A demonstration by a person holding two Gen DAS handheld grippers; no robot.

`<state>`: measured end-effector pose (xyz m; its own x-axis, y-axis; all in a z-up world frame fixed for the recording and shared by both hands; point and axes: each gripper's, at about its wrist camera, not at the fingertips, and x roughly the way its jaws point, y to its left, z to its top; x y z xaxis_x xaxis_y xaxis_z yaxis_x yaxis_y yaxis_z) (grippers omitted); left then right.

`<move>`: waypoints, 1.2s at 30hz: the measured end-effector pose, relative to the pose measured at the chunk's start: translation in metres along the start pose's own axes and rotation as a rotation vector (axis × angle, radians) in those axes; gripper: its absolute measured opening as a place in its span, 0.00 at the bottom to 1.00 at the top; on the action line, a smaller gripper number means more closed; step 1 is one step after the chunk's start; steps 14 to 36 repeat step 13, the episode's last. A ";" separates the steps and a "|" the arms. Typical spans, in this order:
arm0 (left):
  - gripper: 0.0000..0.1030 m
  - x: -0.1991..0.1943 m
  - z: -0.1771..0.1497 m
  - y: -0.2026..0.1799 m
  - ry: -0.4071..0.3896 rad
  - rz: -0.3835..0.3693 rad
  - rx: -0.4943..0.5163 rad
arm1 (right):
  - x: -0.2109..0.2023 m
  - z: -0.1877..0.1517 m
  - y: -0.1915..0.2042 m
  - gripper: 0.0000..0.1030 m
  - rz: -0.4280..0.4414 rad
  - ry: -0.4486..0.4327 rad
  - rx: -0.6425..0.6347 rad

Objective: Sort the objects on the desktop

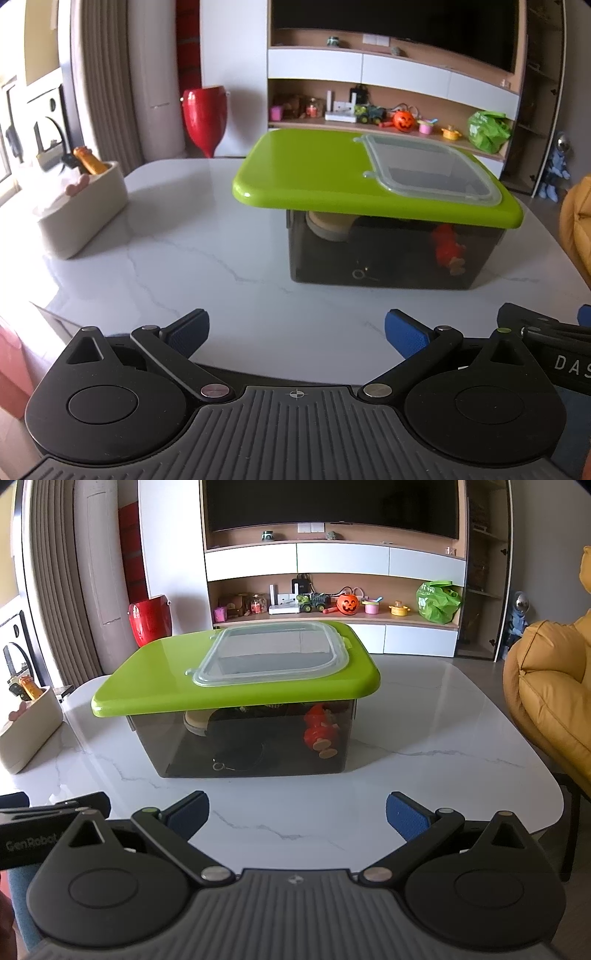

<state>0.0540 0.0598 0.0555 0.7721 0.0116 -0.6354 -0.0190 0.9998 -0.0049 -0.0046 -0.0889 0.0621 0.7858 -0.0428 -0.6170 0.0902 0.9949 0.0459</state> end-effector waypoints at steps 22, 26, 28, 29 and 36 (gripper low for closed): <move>1.00 -0.003 -0.001 0.003 -0.009 0.025 -0.010 | 0.002 0.000 -0.001 1.00 0.001 0.007 -0.003; 1.00 -0.003 -0.001 0.003 -0.009 0.025 -0.010 | 0.002 0.000 -0.001 1.00 0.001 0.007 -0.003; 1.00 -0.003 -0.001 0.003 -0.009 0.025 -0.010 | 0.002 0.000 -0.001 1.00 0.001 0.007 -0.003; 1.00 -0.003 -0.001 0.003 -0.009 0.025 -0.010 | 0.002 0.000 -0.001 1.00 0.001 0.007 -0.003; 1.00 -0.003 -0.001 0.003 -0.009 0.025 -0.010 | 0.002 0.000 -0.001 1.00 0.001 0.007 -0.003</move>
